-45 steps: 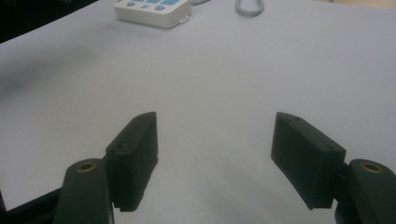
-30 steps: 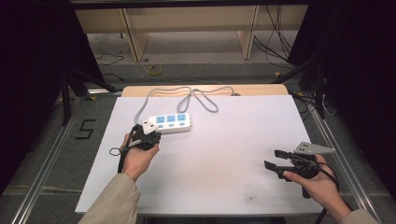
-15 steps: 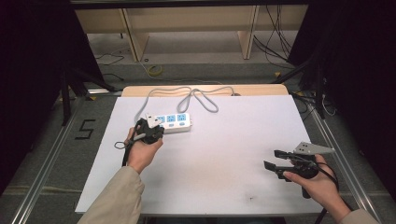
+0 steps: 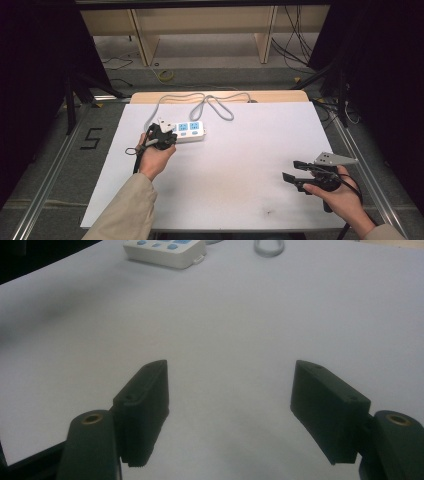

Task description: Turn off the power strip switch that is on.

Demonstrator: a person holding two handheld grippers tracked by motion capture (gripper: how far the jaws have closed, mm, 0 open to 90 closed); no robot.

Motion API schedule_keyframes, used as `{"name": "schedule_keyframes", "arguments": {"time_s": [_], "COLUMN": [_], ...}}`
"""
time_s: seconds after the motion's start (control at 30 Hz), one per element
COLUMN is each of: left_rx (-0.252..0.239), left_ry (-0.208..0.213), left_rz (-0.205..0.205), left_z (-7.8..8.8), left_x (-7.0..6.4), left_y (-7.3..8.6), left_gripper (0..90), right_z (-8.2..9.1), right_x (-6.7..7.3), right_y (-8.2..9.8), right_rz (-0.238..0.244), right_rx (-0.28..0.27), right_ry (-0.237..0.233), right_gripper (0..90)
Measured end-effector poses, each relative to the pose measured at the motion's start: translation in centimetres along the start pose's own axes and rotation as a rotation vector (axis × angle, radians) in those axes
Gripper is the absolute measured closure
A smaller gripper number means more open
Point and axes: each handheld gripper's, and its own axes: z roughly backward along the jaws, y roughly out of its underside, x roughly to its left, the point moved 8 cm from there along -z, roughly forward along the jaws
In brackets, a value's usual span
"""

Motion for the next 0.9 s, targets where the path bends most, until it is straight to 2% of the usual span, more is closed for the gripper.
{"name": "schedule_keyframes", "arguments": {"time_s": [0.5, 0.9], "left_rx": [-0.005, 0.003], "left_ry": [0.006, 0.016], "left_rz": [-0.003, -0.004], "left_z": [-1.1, -1.8], "left_x": [-0.2, -0.3], "left_y": [-1.0, -1.2], "left_gripper": [89.7, 89.7], "right_z": [-0.1, 0.0], "right_x": [0.0, 0.1], "right_y": [0.1, 0.3], "right_rz": [0.003, 0.002], "right_rx": [0.005, 0.009], "right_ry": [0.002, 0.004], "right_gripper": [31.9, 31.6]}}
